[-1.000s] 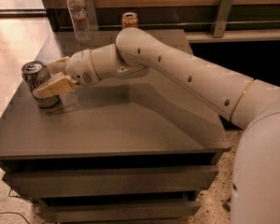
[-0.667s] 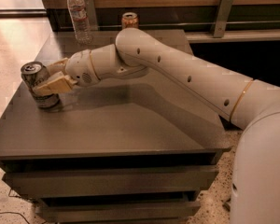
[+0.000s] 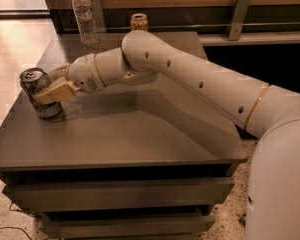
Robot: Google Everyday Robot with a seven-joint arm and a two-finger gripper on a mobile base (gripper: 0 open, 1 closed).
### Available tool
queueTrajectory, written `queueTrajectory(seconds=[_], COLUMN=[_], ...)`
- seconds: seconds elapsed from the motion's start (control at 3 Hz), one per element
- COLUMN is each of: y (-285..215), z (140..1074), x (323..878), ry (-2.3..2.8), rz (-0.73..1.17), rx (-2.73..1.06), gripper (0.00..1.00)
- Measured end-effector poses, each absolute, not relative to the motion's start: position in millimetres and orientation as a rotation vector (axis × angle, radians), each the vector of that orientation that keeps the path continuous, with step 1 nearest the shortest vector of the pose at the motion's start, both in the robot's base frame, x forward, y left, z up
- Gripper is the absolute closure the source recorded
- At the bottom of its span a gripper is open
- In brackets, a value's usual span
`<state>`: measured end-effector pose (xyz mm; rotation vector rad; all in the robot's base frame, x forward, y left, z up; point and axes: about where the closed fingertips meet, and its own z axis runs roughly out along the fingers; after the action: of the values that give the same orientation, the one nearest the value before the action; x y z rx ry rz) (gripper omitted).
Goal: Knock 7up can over
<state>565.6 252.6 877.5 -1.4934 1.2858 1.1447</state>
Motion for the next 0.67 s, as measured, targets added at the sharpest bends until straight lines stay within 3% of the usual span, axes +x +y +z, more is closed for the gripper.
queueTrajectory(seconds=[0.67], y=[254.0], z=[892.8], x=[563.2], ry=[1.312], rz=[1.107], rx=[-1.548], gripper=[1.0])
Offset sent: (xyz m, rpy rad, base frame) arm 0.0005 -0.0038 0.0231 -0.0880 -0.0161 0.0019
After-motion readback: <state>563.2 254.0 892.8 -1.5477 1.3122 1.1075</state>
